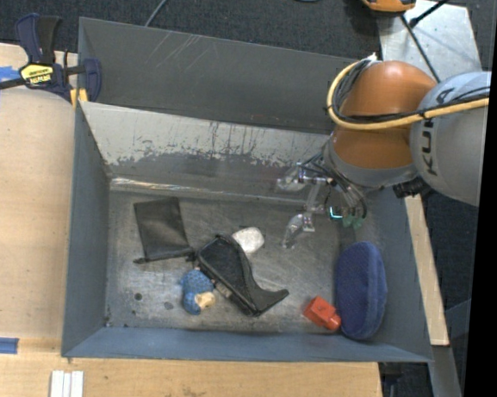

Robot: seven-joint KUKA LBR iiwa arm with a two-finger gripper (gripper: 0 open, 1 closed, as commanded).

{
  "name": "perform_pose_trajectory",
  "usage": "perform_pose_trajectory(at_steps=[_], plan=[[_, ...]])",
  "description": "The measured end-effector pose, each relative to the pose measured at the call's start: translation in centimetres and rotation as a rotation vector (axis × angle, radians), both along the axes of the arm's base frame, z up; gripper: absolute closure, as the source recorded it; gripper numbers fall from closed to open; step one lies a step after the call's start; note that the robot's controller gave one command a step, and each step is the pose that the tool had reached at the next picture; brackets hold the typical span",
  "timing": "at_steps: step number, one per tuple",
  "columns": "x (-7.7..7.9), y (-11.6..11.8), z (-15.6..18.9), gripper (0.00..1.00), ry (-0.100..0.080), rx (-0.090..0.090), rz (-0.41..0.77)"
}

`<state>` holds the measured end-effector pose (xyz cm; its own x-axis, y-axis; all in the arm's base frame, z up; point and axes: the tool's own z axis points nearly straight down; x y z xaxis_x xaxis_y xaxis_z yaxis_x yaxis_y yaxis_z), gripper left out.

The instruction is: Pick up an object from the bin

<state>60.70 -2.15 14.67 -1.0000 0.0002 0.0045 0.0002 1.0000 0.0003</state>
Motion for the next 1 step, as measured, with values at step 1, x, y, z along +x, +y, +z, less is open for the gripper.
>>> perform_pose_trajectory(at_steps=[1], plan=[[-1.84,4.71,-7.53,0.00,-0.014,-0.005,0.093]])
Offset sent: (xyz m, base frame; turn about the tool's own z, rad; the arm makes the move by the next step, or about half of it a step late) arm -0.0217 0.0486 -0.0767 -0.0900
